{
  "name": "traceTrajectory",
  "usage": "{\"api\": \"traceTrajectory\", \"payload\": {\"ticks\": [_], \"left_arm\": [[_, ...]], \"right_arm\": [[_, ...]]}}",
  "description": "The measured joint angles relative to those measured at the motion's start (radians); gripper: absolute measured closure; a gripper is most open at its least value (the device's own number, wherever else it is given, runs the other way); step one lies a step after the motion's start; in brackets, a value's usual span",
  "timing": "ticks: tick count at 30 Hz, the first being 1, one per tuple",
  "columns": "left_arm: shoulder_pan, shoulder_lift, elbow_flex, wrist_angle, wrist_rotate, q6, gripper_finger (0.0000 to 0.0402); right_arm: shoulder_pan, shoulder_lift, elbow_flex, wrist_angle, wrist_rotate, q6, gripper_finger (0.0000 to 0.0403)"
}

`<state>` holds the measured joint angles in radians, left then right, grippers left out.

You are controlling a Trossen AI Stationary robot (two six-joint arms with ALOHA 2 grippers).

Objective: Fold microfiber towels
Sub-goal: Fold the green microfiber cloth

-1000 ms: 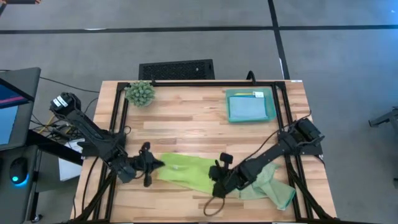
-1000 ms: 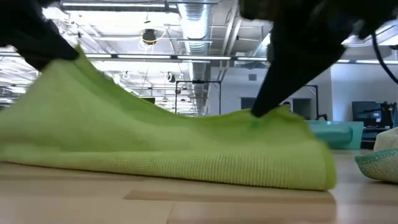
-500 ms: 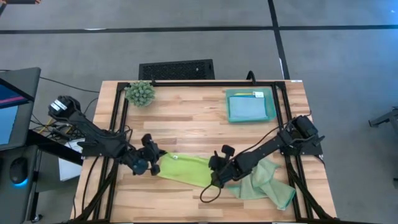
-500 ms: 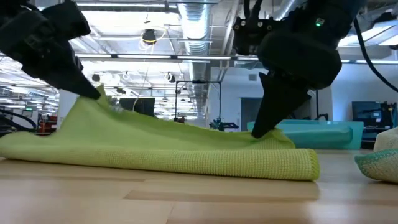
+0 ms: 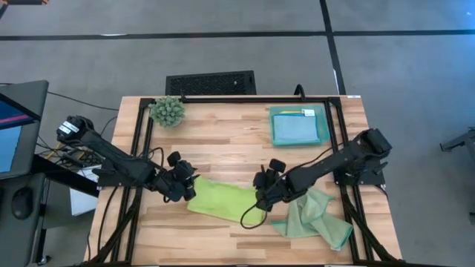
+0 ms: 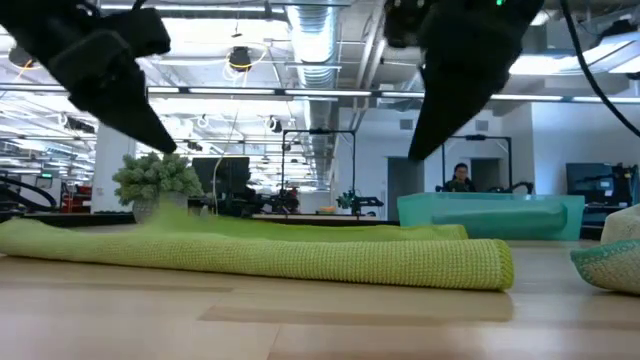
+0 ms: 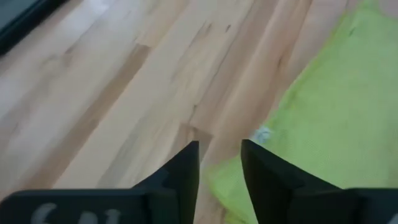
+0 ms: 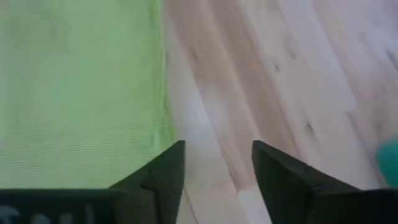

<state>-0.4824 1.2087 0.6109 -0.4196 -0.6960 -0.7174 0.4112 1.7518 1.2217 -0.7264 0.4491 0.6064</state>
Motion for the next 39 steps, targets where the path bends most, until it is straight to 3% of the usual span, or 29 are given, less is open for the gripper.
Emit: {"api": "traceTrajectory", "payload": {"ticks": [4, 7, 9, 11, 13, 15, 17, 21, 28, 35, 39], "left_arm": [[0.000, 0.002, 0.048, -0.076, 0.027, -0.034, 0.0284], [-0.002, 0.004, 0.028, -0.022, 0.123, -0.017, 0.0283], [-0.008, 0.032, -0.016, 0.122, 0.200, 0.024, 0.0287], [-0.016, 0.075, -0.064, 0.239, 0.243, 0.046, 0.0303], [-0.016, 0.133, -0.087, 0.314, 0.247, 0.052, 0.0329], [-0.015, 0.182, -0.089, 0.320, 0.241, 0.041, 0.0365], [-0.015, 0.229, -0.081, 0.320, 0.248, 0.042, 0.0391], [-0.006, 0.299, -0.061, 0.325, 0.328, 0.033, 0.0396], [-0.009, 0.345, 0.016, 0.296, 0.410, 0.070, 0.0401], [-0.010, 0.343, 0.167, 0.225, 0.459, 0.215, 0.0401], [-0.026, 0.322, 0.271, 0.145, 0.350, 0.337, 0.0401]], "right_arm": [[0.045, -0.025, 0.000, 0.056, -0.002, 0.018, 0.0175], [0.092, 0.023, 0.001, 0.166, -0.003, -0.026, 0.0189], [0.121, 0.077, 0.000, 0.231, 0.015, -0.060, 0.0222], [0.141, 0.136, 0.000, 0.275, 0.053, -0.066, 0.0280], [0.152, 0.175, -0.001, 0.265, 0.078, -0.056, 0.0356], [0.156, 0.202, -0.001, 0.266, 0.081, -0.036, 0.0385], [0.153, 0.221, -0.001, 0.252, 0.076, -0.008, 0.0383], [0.131, 0.266, 0.000, 0.228, 0.046, -0.013, 0.0395], [-0.001, 0.277, 0.001, 0.165, 0.109, -0.189, 0.0395], [-0.208, 0.116, 0.000, 0.152, 0.127, -0.479, 0.0394], [-0.244, -0.023, -0.001, 0.147, 0.031, -0.469, 0.0396]]}}
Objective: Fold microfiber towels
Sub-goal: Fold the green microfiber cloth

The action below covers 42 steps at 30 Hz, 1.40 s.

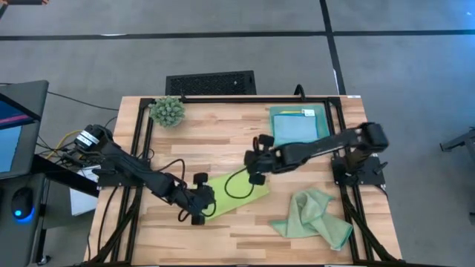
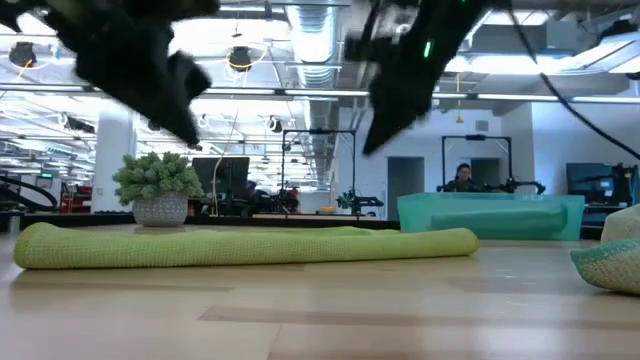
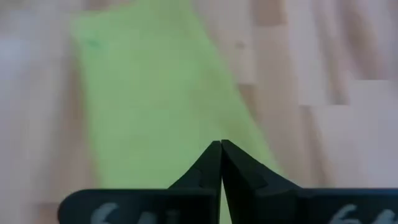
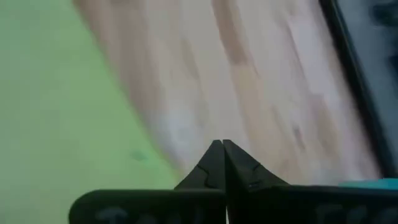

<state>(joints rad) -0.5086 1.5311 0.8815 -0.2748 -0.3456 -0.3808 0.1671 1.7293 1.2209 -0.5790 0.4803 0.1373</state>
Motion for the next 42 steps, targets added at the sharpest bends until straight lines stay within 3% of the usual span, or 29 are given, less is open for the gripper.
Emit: {"api": "traceTrajectory", "payload": {"ticks": [3, 9, 13, 19, 24, 29, 34, 37, 42], "left_arm": [[-0.007, 0.000, 0.012, -0.049, -0.110, 0.035, 0.0401], [0.043, 0.001, -0.107, -0.019, -0.128, 0.023, 0.0401], [0.075, 0.001, -0.211, 0.131, -0.033, -0.027, 0.0401], [0.062, 0.002, -0.312, 0.336, 0.072, -0.120, 0.0401], [0.020, 0.005, -0.315, 0.366, 0.080, -0.196, 0.0401], [-0.031, 0.077, -0.314, 0.523, 0.079, -0.286, 0.0401], [-0.049, 0.201, -0.245, 0.693, 0.081, -0.205, 0.0401], [-0.036, 0.210, -0.151, 0.647, 0.086, -0.092, 0.0401], [-0.027, 0.120, -0.027, 0.321, -0.017, 0.036, 0.0401]], "right_arm": [[0.046, -0.071, -0.040, 0.039, -0.074, 0.096, 0.0400], [0.203, -0.060, -0.250, 0.308, -0.082, 0.262, 0.0398], [0.243, -0.006, -0.318, 0.444, -0.057, 0.349, 0.0399], [0.231, 0.096, -0.324, 0.458, -0.063, 0.381, 0.0397], [0.133, 0.172, -0.312, 0.521, -0.041, 0.275, 0.0396], [0.002, 0.191, -0.232, 0.512, -0.068, 0.064, 0.0396], [-0.106, 0.134, -0.073, 0.422, -0.076, -0.157, 0.0395], [-0.139, 0.106, 0.015, 0.288, -0.110, -0.185, 0.0395], [-0.070, 0.048, 0.022, 0.227, -0.219, -0.039, 0.0395]]}}
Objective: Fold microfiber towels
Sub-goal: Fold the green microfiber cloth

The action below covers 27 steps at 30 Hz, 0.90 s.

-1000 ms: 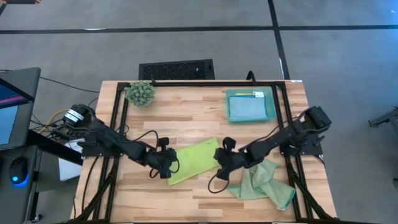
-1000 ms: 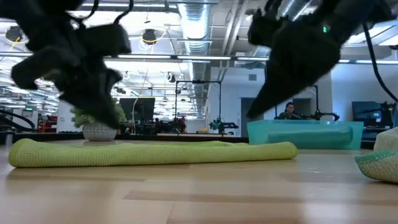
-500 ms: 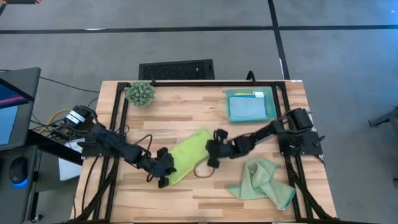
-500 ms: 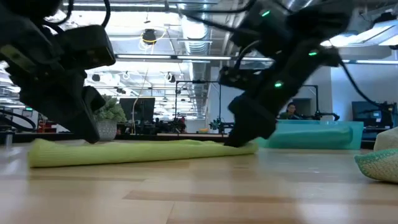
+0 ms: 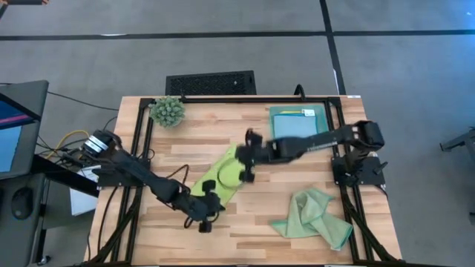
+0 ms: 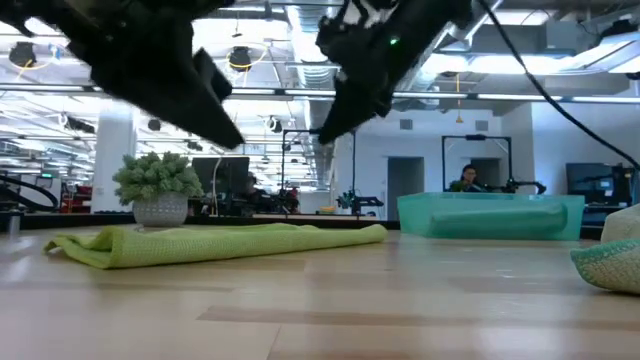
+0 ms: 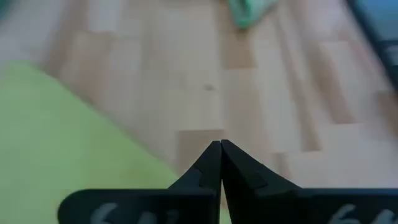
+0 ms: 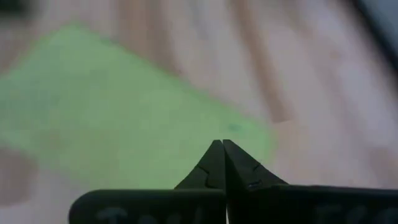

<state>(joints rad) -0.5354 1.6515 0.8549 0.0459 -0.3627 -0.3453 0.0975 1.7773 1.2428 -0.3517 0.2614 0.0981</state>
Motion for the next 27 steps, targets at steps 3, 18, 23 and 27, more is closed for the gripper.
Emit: {"api": "traceTrajectory", "payload": {"ticks": [3, 18, 23, 27], "left_arm": [[0.000, -0.053, 0.011, -0.194, -0.091, 0.002, 0.0401], [0.024, 0.063, -0.104, -0.065, -0.024, -0.173, 0.0401], [0.024, 0.154, -0.081, 0.136, 0.040, -0.169, 0.0401], [0.040, 0.247, 0.013, 0.183, 0.065, -0.088, 0.0401]], "right_arm": [[0.089, 0.025, -0.061, -0.011, 0.045, 0.066, 0.0395], [0.093, 0.195, -0.233, 0.420, 0.081, 0.136, 0.0395], [0.025, 0.213, -0.223, 0.447, 0.079, 0.073, 0.0395], [-0.049, 0.193, -0.195, 0.434, 0.073, 0.034, 0.0395]]}}
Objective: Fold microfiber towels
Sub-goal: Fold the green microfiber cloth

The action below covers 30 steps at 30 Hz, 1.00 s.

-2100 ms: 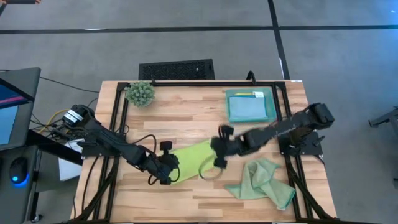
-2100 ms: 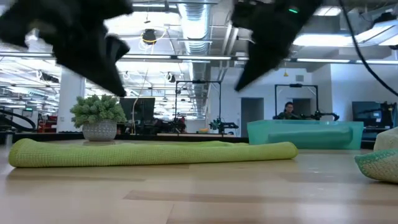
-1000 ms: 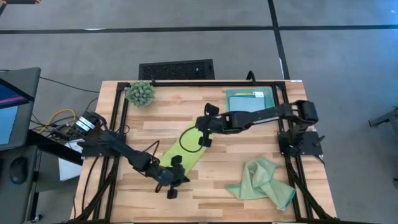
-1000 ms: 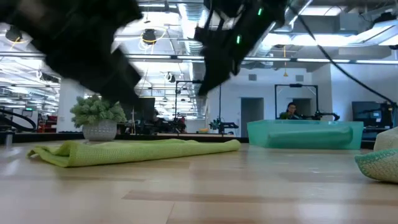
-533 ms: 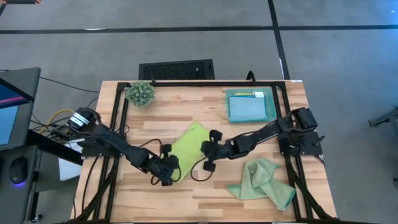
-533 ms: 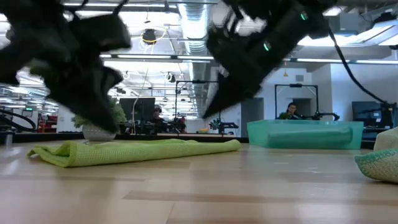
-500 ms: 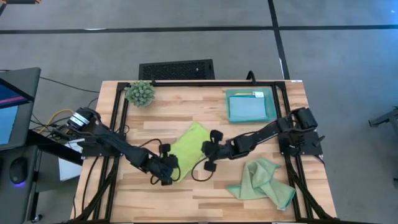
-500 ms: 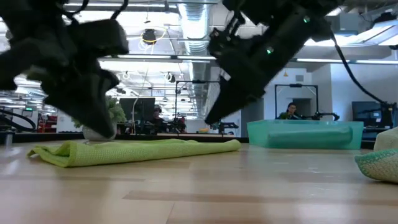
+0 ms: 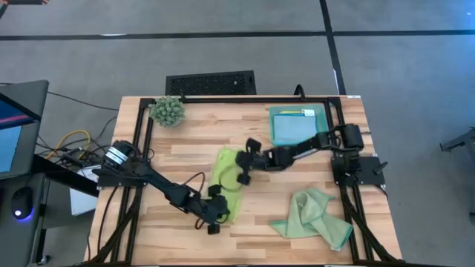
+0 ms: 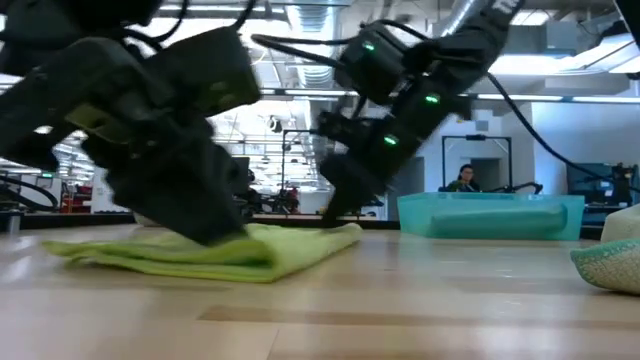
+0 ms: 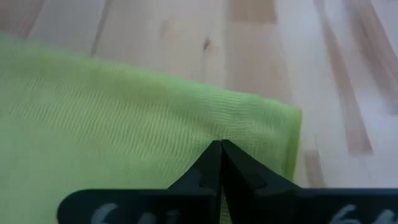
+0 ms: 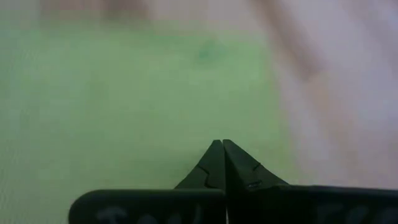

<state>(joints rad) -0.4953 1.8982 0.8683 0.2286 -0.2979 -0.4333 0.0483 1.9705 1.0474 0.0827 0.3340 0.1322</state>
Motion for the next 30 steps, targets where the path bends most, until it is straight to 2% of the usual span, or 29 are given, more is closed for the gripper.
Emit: {"api": "traceTrajectory", "payload": {"ticks": [3, 5, 7, 11, 13, 16, 19, 22, 26, 28, 30], "left_arm": [[0.025, 0.057, 0.103, -0.037, 0.015, 0.122, 0.0401], [0.040, 0.055, 0.172, -0.126, -0.008, 0.196, 0.0401], [0.050, 0.043, 0.256, -0.193, -0.038, 0.262, 0.0401], [0.042, -0.038, 0.349, -0.402, -0.141, 0.359, 0.0401], [0.027, -0.090, 0.345, -0.512, -0.200, 0.367, 0.0401], [0.013, -0.157, 0.294, -0.563, -0.248, 0.353, 0.0401], [0.017, -0.199, 0.195, -0.551, -0.256, 0.337, 0.0401], [0.056, -0.229, 0.081, -0.512, -0.254, 0.318, 0.0401], [0.161, -0.223, -0.041, -0.328, -0.130, 0.350, 0.0401], [0.218, -0.207, -0.068, -0.218, -0.038, 0.374, 0.0401], [0.269, -0.209, -0.080, -0.215, 0.005, 0.386, 0.0401]], "right_arm": [[-0.034, -0.055, 0.016, -0.038, -0.007, -0.016, 0.0395], [-0.035, -0.096, 0.031, -0.041, -0.027, -0.025, 0.0395], [-0.017, -0.158, 0.026, -0.124, -0.032, -0.010, 0.0395], [0.076, -0.243, 0.005, -0.263, -0.021, 0.081, 0.0395], [0.158, -0.248, 0.001, -0.225, -0.018, 0.130, 0.0395], [0.287, -0.251, -0.041, -0.196, 0.023, 0.185, 0.0395], [0.391, -0.219, -0.072, -0.046, 0.094, 0.238, 0.0395], [0.448, -0.132, -0.061, 0.155, 0.096, 0.256, 0.0395], [0.475, -0.020, -0.012, 0.265, 0.072, 0.297, 0.0395], [0.481, 0.015, 0.000, 0.235, 0.065, 0.317, 0.0395], [0.480, 0.067, 0.031, 0.251, 0.027, 0.353, 0.0395]]}}
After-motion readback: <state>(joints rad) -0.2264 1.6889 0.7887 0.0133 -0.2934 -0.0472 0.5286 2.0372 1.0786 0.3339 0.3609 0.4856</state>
